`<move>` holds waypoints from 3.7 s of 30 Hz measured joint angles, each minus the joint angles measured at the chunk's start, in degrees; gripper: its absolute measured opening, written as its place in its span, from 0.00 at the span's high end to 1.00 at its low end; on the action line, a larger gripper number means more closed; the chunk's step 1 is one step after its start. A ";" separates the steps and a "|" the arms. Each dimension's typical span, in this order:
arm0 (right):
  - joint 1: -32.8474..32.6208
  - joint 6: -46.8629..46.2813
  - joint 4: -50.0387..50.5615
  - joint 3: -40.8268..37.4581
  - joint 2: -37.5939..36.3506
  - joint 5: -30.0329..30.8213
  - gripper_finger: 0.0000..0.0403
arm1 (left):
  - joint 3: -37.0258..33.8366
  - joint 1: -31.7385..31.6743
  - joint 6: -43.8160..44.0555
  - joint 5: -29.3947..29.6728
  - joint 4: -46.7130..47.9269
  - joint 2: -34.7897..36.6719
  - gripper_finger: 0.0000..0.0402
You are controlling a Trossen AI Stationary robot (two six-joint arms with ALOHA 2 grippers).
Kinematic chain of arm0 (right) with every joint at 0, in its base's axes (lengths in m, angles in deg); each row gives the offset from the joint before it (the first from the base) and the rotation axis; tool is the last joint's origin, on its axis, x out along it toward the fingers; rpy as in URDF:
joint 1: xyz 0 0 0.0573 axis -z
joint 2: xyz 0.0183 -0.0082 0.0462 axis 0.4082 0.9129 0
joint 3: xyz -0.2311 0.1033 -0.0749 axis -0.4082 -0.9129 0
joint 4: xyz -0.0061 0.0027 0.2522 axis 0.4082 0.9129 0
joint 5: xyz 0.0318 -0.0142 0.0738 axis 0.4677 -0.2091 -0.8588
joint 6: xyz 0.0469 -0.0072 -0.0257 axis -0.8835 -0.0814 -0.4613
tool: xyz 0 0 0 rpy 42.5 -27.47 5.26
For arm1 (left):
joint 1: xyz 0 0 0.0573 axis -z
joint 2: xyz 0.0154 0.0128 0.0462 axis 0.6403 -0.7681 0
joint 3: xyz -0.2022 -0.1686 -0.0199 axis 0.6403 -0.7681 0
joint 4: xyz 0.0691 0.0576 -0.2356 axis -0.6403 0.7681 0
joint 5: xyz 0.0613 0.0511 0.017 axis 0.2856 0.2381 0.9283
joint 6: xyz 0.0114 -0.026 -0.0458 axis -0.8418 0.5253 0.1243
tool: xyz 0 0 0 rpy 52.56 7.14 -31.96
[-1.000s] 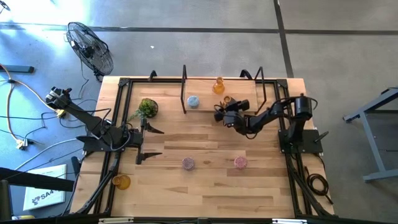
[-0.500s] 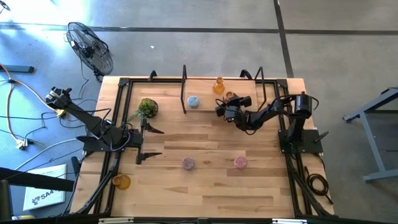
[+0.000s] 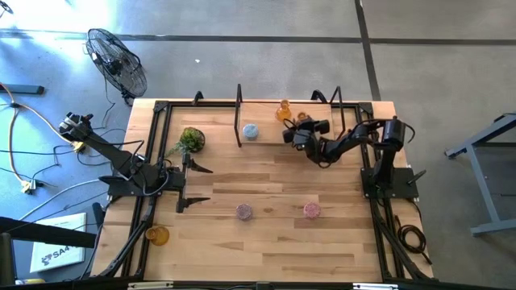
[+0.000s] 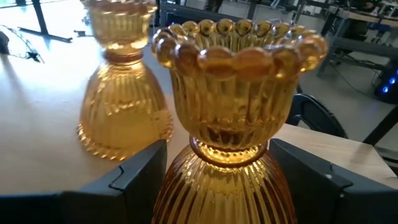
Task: Pick & Place candle stick holders
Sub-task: Put the top yellow candle holder on the shelf aligned with the other yellow candle holder, then put the pink scented candle on the shelf aligned with the blue scented candle
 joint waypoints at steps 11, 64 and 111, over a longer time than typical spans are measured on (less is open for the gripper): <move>3.62 -0.28 -0.01 0.00 -0.02 -0.48 0.35 | 0.00 0.00 0.00 0.02 0.00 0.00 0.01; 9.16 -1.75 2.17 0.04 -0.07 0.80 0.23 | 0.00 -0.01 -0.02 0.31 0.42 0.02 0.01; -29.70 21.41 20.90 0.02 -63.67 -19.63 0.23 | 0.02 -0.02 2.81 0.18 0.43 0.00 0.01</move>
